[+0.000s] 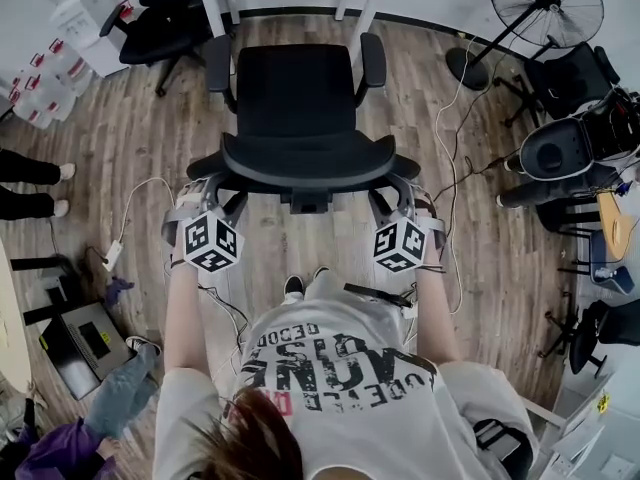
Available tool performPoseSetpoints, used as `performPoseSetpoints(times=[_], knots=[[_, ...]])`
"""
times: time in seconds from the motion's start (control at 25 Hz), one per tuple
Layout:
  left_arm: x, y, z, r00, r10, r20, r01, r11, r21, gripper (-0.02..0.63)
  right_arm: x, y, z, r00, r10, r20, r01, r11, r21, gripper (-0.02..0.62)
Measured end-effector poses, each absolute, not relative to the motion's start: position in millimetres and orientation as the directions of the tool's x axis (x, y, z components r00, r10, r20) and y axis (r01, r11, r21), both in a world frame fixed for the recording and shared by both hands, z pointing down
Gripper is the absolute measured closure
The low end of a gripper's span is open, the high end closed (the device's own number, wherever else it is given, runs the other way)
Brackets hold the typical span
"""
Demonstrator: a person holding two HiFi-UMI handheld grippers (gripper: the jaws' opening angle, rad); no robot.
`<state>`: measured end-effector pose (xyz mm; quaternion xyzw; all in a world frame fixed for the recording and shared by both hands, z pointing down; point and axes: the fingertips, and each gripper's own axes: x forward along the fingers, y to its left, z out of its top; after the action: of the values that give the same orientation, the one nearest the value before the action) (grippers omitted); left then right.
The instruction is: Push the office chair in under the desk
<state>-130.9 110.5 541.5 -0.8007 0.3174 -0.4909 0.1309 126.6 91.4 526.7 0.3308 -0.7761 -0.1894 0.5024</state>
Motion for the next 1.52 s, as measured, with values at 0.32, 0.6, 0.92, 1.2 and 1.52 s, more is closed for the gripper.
performPoseSetpoints(times=[0.32,0.6,0.92,1.2,1.52], knots=[[-136.4,88.2,545.5,0.307,-0.633,0.710,-0.395,-0.764,-0.511,0.430,121.4,69.1,529.8,-0.303,-0.686,0.661,-0.316,0.727,0.610,0.425],[-135.4,57.5,545.4,0.293,-0.645,0.706,-0.407,-0.752,-0.518,0.426,123.0,39.6,528.2,-0.318,-0.689,0.652,-0.316,0.725,0.612,0.425],[-139.3,26.3,549.0,0.264,-0.624,0.735,-0.416,-0.762,-0.497,0.426,118.9,10.3,529.9,-0.321,-0.694,0.644,-0.309,0.720,0.622,0.425],[-142.9,1.5,550.3,0.253,-0.621,0.741,-0.414,-0.762,-0.497,0.425,114.3,-14.5,530.9,-0.354,-0.684,0.638,-0.284,0.729,0.623,0.425],[-139.3,-24.2,551.1,0.255,-0.604,0.755,-0.404,-0.776,-0.484,0.426,117.6,-41.7,531.9,-0.349,-0.675,0.650,-0.274,0.737,0.618,0.425]])
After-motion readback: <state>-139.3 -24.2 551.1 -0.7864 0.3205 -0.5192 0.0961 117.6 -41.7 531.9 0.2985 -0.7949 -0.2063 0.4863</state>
